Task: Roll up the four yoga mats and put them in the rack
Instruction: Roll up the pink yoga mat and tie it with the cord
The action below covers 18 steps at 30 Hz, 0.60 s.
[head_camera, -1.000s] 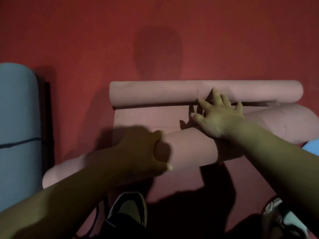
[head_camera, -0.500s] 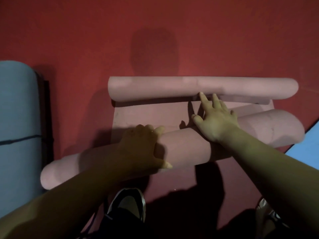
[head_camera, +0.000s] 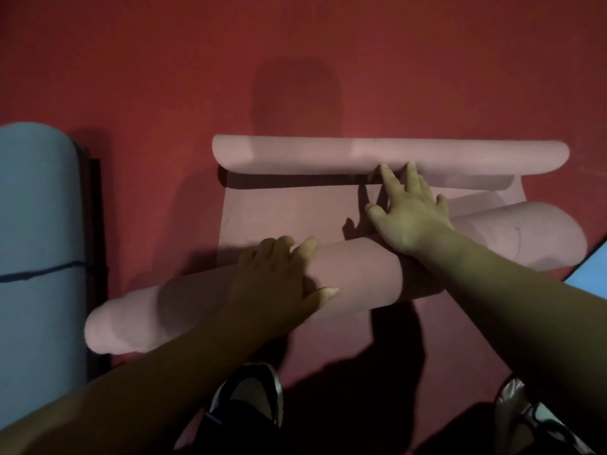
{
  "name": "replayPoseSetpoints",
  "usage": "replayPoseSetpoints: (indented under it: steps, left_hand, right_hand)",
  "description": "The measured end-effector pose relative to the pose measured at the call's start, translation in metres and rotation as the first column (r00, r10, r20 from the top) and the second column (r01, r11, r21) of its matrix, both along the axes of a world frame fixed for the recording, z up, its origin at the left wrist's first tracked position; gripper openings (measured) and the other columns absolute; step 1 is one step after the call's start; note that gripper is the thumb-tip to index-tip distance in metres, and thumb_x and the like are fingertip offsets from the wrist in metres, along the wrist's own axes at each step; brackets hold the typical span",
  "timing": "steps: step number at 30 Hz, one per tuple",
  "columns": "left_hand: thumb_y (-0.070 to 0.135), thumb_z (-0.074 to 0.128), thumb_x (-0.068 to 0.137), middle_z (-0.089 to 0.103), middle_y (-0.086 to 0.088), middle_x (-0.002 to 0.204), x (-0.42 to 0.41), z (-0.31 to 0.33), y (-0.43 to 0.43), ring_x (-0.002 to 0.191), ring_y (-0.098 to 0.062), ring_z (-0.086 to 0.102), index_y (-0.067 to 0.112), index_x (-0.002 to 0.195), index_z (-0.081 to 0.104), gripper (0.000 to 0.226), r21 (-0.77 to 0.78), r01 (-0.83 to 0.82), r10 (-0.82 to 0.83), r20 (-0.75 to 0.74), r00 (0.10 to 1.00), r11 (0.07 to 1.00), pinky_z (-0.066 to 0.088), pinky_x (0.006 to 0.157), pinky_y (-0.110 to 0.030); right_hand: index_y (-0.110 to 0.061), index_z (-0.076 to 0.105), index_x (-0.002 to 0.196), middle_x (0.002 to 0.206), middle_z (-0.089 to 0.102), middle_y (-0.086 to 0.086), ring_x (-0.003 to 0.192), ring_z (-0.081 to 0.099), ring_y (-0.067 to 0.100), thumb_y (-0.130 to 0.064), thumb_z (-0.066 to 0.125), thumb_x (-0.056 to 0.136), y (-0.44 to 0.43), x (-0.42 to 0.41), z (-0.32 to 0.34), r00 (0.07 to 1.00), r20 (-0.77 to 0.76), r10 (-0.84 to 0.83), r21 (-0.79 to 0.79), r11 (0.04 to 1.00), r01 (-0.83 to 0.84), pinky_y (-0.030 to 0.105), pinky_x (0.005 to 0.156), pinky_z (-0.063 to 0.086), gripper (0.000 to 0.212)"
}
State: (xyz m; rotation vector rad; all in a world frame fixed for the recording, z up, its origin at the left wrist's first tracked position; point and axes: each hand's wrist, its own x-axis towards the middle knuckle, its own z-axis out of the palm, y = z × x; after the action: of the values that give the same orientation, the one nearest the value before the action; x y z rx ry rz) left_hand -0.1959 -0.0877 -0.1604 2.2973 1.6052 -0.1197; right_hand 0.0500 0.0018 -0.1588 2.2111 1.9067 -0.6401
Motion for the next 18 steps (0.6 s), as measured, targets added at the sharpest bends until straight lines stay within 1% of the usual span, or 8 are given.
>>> replayPoseSetpoints:
  steps: [3,6,9,10,11,15,17,18]
  left_hand:
    - [0.084,0.027,0.082,0.047,-0.004,0.137,-0.001,0.000,0.007,0.120,-0.026,0.047,0.028,0.152,0.031,0.090,-0.039,0.012,-0.013,-0.023,1.000,0.999,0.042,0.097,-0.045]
    - [0.084,0.031,0.083,0.057,-0.004,0.127,-0.004,0.002,0.024,0.109,-0.023,0.056,0.028,0.147,0.039,0.085,-0.110,0.003,0.000,0.030,1.000,0.994,0.049,0.091,-0.042]
    - [0.085,0.031,0.083,0.055,-0.003,0.131,-0.006,0.000,0.038,0.114,-0.024,0.055,0.032,0.149,0.035,0.084,-0.199,-0.006,0.010,0.021,1.000,0.980,0.047,0.093,-0.043]
    - [0.085,0.030,0.084,0.055,-0.003,0.131,-0.006,0.001,0.039,0.114,-0.025,0.055,0.032,0.150,0.034,0.084,-0.196,0.002,0.000,0.010,1.000,0.981,0.047,0.093,-0.044]
    - [0.083,0.029,0.085,0.056,-0.004,0.128,-0.005,0.001,0.037,0.112,-0.025,0.055,0.030,0.149,0.036,0.085,-0.161,0.012,-0.013,-0.007,1.000,0.987,0.047,0.091,-0.043]
    - [0.071,0.027,0.092,0.057,-0.009,0.118,-0.002,0.000,0.010,0.100,-0.028,0.055,0.013,0.141,0.048,0.079,0.098,0.014,-0.013,-0.016,1.000,0.995,0.042,0.080,-0.042]
    - [0.070,0.031,0.091,0.057,-0.008,0.115,-0.001,-0.005,0.002,0.097,-0.028,0.053,0.012,0.138,0.051,0.076,0.131,0.014,-0.011,-0.024,1.000,0.991,0.040,0.077,-0.041]
    - [0.070,0.031,0.090,0.057,-0.008,0.117,0.000,-0.007,0.002,0.099,-0.028,0.053,0.013,0.139,0.050,0.078,0.113,0.014,-0.010,-0.034,0.999,0.993,0.041,0.078,-0.042]
  right_hand:
    - [-0.042,0.000,0.159,0.169,-0.009,0.009,0.156,0.005,0.029,-0.060,0.039,0.093,0.002,0.000,0.001,1.000,0.004,0.008,-0.007,1.000,-0.008,0.064,0.120,0.008,0.079]
    - [-0.044,-0.004,0.158,0.169,-0.011,0.009,0.155,0.013,0.032,-0.062,0.037,0.093,0.004,0.002,0.004,1.000,0.007,0.024,-0.028,0.999,-0.023,0.066,0.119,0.010,0.079]
    - [-0.043,-0.008,0.158,0.169,-0.014,0.010,0.154,0.018,0.033,-0.062,0.035,0.094,0.006,0.003,0.005,0.999,-0.004,0.032,-0.036,0.999,-0.032,0.065,0.120,0.010,0.079]
    - [-0.043,-0.008,0.158,0.169,-0.014,0.009,0.154,0.018,0.033,-0.062,0.035,0.095,0.006,0.003,0.005,0.999,-0.007,0.032,-0.036,0.999,-0.033,0.065,0.120,0.011,0.079]
    - [-0.043,-0.008,0.158,0.169,-0.015,0.009,0.154,0.018,0.033,-0.062,0.035,0.095,0.006,0.003,0.005,1.000,-0.007,0.031,-0.036,0.999,-0.031,0.064,0.120,0.011,0.079]
    - [-0.041,-0.006,0.159,0.168,-0.017,0.009,0.153,0.019,0.034,-0.061,0.036,0.095,0.006,0.002,0.002,0.999,-0.022,0.028,-0.013,0.999,-0.029,0.061,0.121,0.013,0.079]
    - [-0.042,-0.006,0.159,0.168,-0.017,0.009,0.153,0.021,0.035,-0.061,0.036,0.094,0.007,0.003,0.001,0.999,-0.016,0.034,-0.007,0.999,-0.034,0.061,0.121,0.014,0.079]
    - [-0.042,-0.006,0.159,0.168,-0.016,0.010,0.153,0.021,0.035,-0.061,0.036,0.094,0.007,0.002,0.001,0.999,-0.016,0.035,-0.007,0.999,-0.035,0.061,0.121,0.013,0.079]
